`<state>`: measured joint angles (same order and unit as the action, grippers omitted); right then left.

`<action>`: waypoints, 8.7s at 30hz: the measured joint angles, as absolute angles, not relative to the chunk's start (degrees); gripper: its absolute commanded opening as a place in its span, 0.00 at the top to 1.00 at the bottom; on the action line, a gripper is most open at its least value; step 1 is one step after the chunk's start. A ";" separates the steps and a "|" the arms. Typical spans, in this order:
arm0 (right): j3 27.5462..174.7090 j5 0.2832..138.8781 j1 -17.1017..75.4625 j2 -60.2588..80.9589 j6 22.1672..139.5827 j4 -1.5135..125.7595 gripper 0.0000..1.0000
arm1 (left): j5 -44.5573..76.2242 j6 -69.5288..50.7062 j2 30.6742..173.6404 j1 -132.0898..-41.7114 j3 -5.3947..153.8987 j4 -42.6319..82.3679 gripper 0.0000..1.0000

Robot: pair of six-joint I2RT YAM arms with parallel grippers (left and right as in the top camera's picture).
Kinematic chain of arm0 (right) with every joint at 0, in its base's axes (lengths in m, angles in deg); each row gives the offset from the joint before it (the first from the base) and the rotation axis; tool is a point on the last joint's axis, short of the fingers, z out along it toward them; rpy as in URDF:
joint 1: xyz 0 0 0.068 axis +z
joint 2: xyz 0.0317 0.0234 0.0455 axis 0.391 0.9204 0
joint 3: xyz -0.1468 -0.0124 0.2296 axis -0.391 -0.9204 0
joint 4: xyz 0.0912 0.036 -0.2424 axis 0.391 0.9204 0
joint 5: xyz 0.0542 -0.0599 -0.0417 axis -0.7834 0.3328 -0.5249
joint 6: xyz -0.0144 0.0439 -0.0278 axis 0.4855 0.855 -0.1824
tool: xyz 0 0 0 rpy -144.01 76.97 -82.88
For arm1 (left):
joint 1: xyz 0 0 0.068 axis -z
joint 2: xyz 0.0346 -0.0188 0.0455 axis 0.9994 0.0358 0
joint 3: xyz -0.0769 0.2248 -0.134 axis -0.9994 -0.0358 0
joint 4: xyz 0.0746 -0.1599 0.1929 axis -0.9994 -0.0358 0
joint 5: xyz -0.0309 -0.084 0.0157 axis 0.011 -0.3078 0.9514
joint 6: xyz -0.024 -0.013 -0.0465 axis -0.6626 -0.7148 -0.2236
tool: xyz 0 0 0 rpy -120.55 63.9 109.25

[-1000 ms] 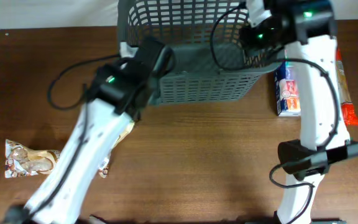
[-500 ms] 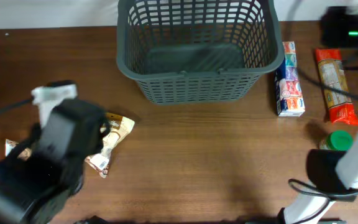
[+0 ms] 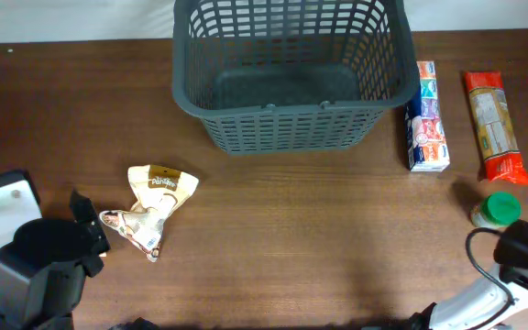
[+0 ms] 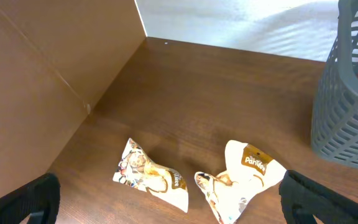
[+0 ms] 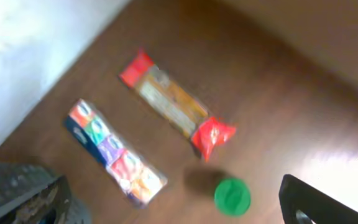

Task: Pack container

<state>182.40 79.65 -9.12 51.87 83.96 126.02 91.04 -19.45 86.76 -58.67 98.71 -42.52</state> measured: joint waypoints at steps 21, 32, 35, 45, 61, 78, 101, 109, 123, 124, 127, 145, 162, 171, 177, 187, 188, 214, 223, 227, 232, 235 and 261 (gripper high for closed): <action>140.04 79.80 -16.03 51.56 98.86 122.92 0.01 | 90.41 -19.48 86.76 -58.67 98.71 -42.57 0.01; 125.33 81.48 -16.97 40.46 99.13 110.70 0.01 | 90.41 -19.48 86.74 -58.67 98.71 -42.57 0.01; 118.03 81.50 -16.97 37.18 99.15 105.08 0.01 | 90.41 -19.48 86.74 -58.67 98.71 -42.57 0.01; 106.19 81.63 -16.97 37.03 99.15 95.49 0.01 | 90.41 -19.48 86.74 -58.67 98.71 -42.57 0.01; 106.19 79.89 -16.88 37.03 99.80 93.96 0.01 | 90.41 -19.48 86.76 -58.67 98.71 -42.57 0.01; 106.19 81.29 -13.67 42.53 103.02 94.39 0.01 | 90.43 -19.48 86.74 -58.67 98.71 -42.57 0.01; 106.19 81.46 -13.67 45.70 102.08 92.08 0.01 | 90.41 -19.48 86.76 -58.67 98.71 -42.57 0.01; 105.23 81.46 -13.67 45.77 101.79 90.57 0.01 | 90.41 -19.48 86.74 -58.67 98.71 -42.57 0.01; 103.78 81.46 -13.67 46.53 101.66 88.80 0.01 | 90.41 -19.48 86.76 -58.67 98.71 -42.57 0.01; 103.78 81.46 -13.67 46.56 101.66 88.67 0.01 | 90.41 -19.48 86.74 -58.67 98.71 -42.57 0.01; 103.78 81.46 -13.67 46.64 101.66 88.56 0.01 | 90.41 -19.48 86.74 -58.67 98.71 -42.57 0.01; 103.56 81.39 -13.67 50.34 100.98 86.31 0.01 | 90.41 -19.45 86.76 -58.67 98.71 -42.57 0.01; 103.28 79.65 -13.67 50.34 97.84 84.25 0.01 | 90.41 -19.48 86.74 -58.67 98.71 -42.57 0.01; 103.04 79.47 -13.67 50.34 97.79 84.10 0.01 | 90.41 -19.48 86.76 -58.67 98.71 -42.57 0.01; 102.19 79.47 -13.67 50.34 97.75 82.29 0.01 | 90.41 -19.45 86.76 -58.67 98.71 -42.57 0.01; 99.35 79.45 -13.67 50.34 97.60 81.13 0.01 | 90.41 -19.48 86.76 -58.67 98.71 -42.57 0.01; 99.35 79.47 -13.67 50.34 97.53 81.11 0.01 | 90.41 -19.48 86.76 -58.67 98.71 -42.57 0.01; 99.35 79.01 -13.67 50.34 96.98 81.24 0.61 | 90.41 -19.48 86.74 -58.67 98.71 -42.57 0.01; 99.35 78.99 -13.67 50.34 96.96 82.64 0.96 | 90.41 -19.48 86.74 -58.67 98.71 -42.57 0.01; 99.48 78.77 -13.67 50.34 96.96 84.43 0.96 | 90.41 -19.45 86.74 -58.67 98.71 -42.57 0.01; 103.21 77.70 -13.67 50.49 95.32 90.77 0.96 | 90.41 -19.48 86.74 -58.67 98.71 -42.59 0.01; 110.21 76.37 -13.67 50.45 92.63 95.23 0.96 | 90.43 -19.45 86.76 -58.67 98.71 -42.59 0.01; 161.53 55.28 23.36 41.51 72.90 92.69 0.96 | 90.41 -19.45 86.76 -58.67 98.71 -42.57 0.01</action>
<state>161.53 55.28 23.36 41.51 72.90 92.69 90.41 -19.45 86.76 -58.67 98.71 -42.57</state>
